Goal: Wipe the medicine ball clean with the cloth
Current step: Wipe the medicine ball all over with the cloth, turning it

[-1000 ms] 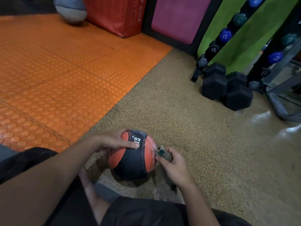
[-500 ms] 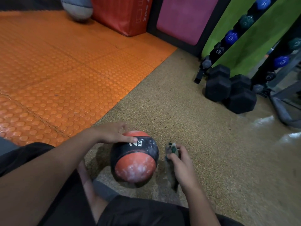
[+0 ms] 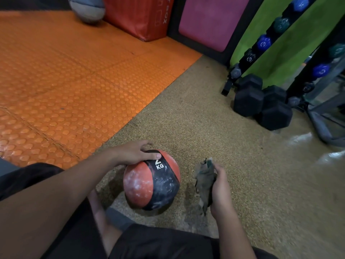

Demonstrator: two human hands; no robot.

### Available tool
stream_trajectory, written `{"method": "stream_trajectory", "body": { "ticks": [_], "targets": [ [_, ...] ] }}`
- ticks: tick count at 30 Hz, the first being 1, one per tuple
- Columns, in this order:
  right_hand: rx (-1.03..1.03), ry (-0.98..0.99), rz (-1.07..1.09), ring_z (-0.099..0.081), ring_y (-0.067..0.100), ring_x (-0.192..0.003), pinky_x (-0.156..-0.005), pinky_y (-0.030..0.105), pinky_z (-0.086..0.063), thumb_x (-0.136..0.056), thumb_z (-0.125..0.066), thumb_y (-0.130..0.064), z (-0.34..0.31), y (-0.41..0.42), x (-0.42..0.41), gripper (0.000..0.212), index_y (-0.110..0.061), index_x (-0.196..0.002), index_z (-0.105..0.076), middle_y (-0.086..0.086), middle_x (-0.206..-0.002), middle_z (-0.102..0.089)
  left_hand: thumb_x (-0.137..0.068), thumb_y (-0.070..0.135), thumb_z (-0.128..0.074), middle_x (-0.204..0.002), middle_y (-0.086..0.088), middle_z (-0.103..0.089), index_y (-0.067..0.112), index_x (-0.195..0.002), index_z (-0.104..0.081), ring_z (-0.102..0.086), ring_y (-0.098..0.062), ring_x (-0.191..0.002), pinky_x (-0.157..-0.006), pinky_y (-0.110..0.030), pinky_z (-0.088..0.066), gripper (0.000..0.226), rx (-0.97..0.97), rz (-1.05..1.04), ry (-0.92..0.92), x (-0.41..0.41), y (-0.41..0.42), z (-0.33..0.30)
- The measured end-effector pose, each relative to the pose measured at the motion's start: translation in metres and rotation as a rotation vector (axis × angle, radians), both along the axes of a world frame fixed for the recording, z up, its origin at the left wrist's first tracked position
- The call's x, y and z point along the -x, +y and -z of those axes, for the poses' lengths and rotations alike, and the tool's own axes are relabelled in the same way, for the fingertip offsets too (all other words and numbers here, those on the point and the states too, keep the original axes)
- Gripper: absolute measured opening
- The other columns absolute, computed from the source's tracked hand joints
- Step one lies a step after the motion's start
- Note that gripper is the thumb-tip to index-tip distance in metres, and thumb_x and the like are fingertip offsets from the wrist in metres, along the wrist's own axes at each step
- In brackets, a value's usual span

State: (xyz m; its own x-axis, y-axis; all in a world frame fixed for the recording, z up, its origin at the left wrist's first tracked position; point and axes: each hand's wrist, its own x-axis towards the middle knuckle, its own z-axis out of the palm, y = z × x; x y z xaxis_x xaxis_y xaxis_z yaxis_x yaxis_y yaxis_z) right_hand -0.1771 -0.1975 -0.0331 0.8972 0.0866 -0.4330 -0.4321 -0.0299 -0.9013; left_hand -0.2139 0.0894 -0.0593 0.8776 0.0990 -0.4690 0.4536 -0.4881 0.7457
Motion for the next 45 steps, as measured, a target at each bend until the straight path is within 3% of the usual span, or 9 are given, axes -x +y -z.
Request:
{"method": "stream_trajectory", "body": {
  "ticks": [4, 9, 20, 24, 27, 30, 35, 39, 45],
  "targets": [
    [0.190, -0.220, -0.052, -0.071, 0.021, -0.099, -0.088, 0.049, -0.059, -0.105, -0.052, -0.025, 0.005, 0.002, 0.003, 0.017, -0.034, -0.115, -0.063, -0.001, -0.114, -0.072, -0.078, 0.081, -0.059, -0.137, 0.001, -0.060, 0.032, -0.137, -0.059, -0.059, -0.024, -0.123, -0.094, -0.039, -0.047, 0.077, -0.135, -0.033, -0.132, 0.001, -0.013, -0.008],
    [0.377, -0.534, -0.255, -0.065, -0.005, -0.095, -0.075, 0.010, -0.048, -0.101, -0.063, -0.015, 0.008, 0.004, 0.011, 0.030, -0.038, -0.120, -0.058, -0.018, -0.109, -0.067, -0.091, 0.083, -0.048, -0.156, 0.003, -0.044, 0.057, -0.147, -0.046, -0.050, -0.032, -0.139, -0.110, -0.056, -0.045, 0.062, -0.065, 0.076, -0.063, 0.006, -0.020, 0.002],
    [0.777, -0.986, -0.420, -0.060, 0.003, -0.088, -0.080, 0.029, -0.055, -0.092, -0.075, -0.025, -0.003, 0.032, 0.012, 0.018, -0.028, -0.109, -0.076, -0.015, -0.100, -0.059, -0.105, 0.063, -0.044, -0.148, 0.012, -0.053, 0.052, -0.141, -0.059, -0.048, -0.017, -0.137, -0.114, -0.044, -0.035, 0.040, -0.121, 0.003, -0.263, 0.005, -0.036, 0.022],
    [0.920, -0.954, -0.511, -0.061, 0.007, -0.086, -0.081, 0.023, -0.055, -0.096, -0.068, -0.022, -0.004, 0.051, 0.007, 0.020, -0.025, -0.115, -0.075, -0.011, -0.106, -0.057, -0.105, 0.058, -0.049, -0.140, 0.011, -0.060, 0.051, -0.134, -0.065, -0.057, -0.017, -0.125, -0.096, -0.034, -0.041, 0.034, -0.076, -0.097, -0.270, 0.002, -0.038, 0.025],
    [0.819, -0.942, -0.634, -0.059, 0.005, -0.105, -0.100, 0.024, -0.050, -0.095, -0.062, -0.023, 0.001, 0.051, 0.015, 0.034, -0.018, -0.127, -0.072, -0.011, -0.118, -0.059, -0.105, 0.054, -0.054, -0.129, 0.013, -0.068, 0.049, -0.127, -0.069, -0.066, -0.014, -0.115, -0.089, -0.028, -0.048, 0.027, 0.026, -0.152, -0.261, 0.001, -0.034, 0.029],
    [0.709, -0.924, -0.693, -0.054, 0.001, -0.120, -0.111, 0.018, -0.040, -0.095, -0.058, -0.031, 0.003, 0.041, 0.019, 0.044, -0.015, -0.136, -0.067, -0.010, -0.128, -0.057, -0.094, 0.069, -0.053, -0.127, 0.016, -0.070, 0.053, -0.123, -0.070, -0.068, -0.012, -0.113, -0.103, -0.040, -0.052, 0.037, 0.063, -0.155, -0.261, 0.001, -0.030, 0.032],
    [0.620, -0.914, -0.652, -0.055, -0.005, -0.119, -0.107, 0.009, -0.039, -0.095, -0.072, -0.016, 0.010, 0.034, 0.009, 0.028, -0.020, -0.122, -0.076, -0.009, -0.126, -0.061, -0.082, 0.088, -0.053, -0.146, 0.015, -0.059, 0.056, -0.132, -0.063, -0.058, -0.015, -0.128, -0.111, -0.046, -0.044, 0.060, -0.095, -0.052, -0.246, 0.000, -0.034, 0.026],
    [0.533, -0.737, -0.494, -0.061, -0.007, -0.110, -0.104, 0.021, -0.048, -0.090, -0.078, -0.014, 0.011, 0.039, 0.001, 0.023, -0.027, -0.108, -0.081, -0.015, -0.114, -0.069, -0.087, 0.084, -0.053, -0.147, 0.015, -0.058, 0.053, -0.134, -0.064, -0.056, -0.016, -0.131, -0.106, -0.041, -0.042, 0.058, -0.138, -0.036, -0.239, -0.005, -0.039, 0.020],
    [0.645, -1.054, -0.573, -0.064, 0.010, -0.102, -0.092, 0.025, -0.051, -0.091, -0.070, -0.021, 0.016, 0.038, 0.045, 0.027, -0.019, -0.118, -0.069, -0.007, -0.109, -0.067, -0.077, 0.081, -0.059, -0.138, 0.017, -0.066, 0.053, -0.122, -0.071, -0.061, -0.014, -0.125, -0.107, -0.038, -0.044, 0.054, -0.028, -0.091, -0.257, -0.012, -0.034, 0.024]
  ]
}}
